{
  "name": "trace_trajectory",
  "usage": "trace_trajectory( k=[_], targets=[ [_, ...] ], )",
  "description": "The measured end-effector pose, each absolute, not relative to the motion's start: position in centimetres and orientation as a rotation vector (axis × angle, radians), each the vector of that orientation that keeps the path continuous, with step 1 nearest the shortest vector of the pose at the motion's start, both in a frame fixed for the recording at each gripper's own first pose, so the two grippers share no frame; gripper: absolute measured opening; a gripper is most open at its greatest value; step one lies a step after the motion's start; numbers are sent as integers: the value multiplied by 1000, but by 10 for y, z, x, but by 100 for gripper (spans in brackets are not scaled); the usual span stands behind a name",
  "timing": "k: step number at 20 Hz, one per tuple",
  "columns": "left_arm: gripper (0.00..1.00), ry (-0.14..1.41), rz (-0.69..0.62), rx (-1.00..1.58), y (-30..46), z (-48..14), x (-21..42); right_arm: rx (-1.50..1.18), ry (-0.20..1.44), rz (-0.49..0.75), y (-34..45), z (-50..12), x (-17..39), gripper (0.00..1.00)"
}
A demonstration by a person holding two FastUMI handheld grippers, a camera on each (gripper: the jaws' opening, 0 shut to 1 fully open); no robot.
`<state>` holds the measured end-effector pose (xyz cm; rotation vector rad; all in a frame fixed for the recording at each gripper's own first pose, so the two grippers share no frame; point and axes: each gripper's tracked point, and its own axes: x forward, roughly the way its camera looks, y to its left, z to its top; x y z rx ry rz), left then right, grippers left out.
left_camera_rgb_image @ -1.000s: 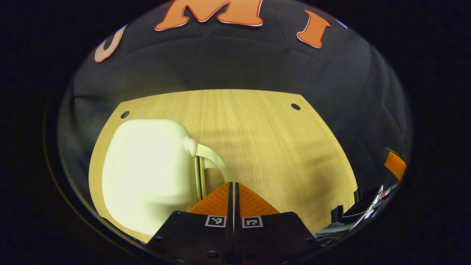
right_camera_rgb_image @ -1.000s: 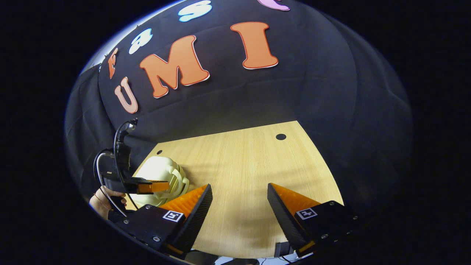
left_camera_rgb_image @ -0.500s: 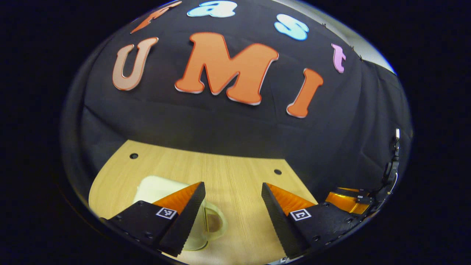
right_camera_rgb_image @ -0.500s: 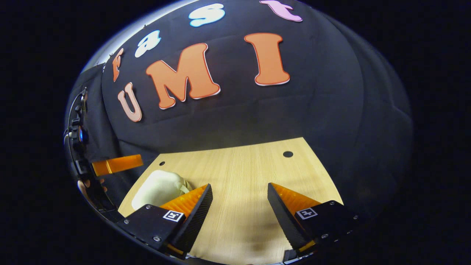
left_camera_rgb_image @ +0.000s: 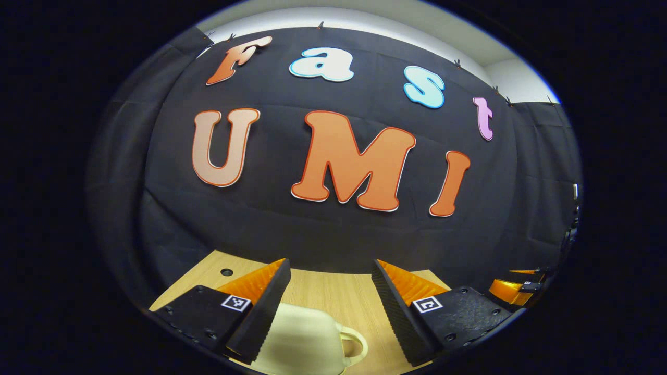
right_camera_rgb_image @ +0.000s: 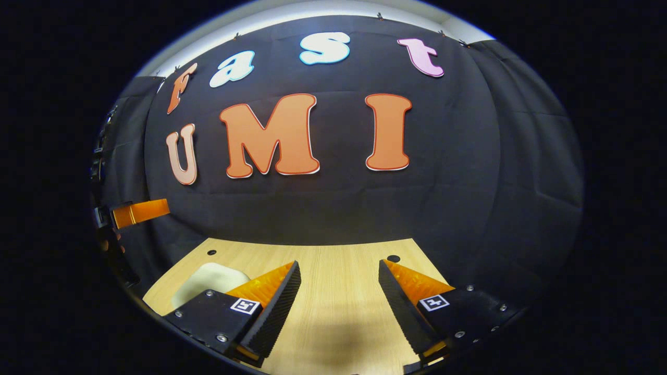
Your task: First open the suitcase, pack the skin care products into it, and then close the suitcase.
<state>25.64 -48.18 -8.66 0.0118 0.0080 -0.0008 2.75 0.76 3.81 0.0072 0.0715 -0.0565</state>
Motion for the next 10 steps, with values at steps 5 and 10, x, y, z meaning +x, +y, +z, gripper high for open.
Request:
trace_trajectory(
  k=[5,10],
  targets=[
    [97,23,8,55,-442,-104,246,25,80,-76,38,21,11,95],
    [96,9,-14,11,-427,-96,242,34,79,-72,53,22,-4,95]
  ],
)
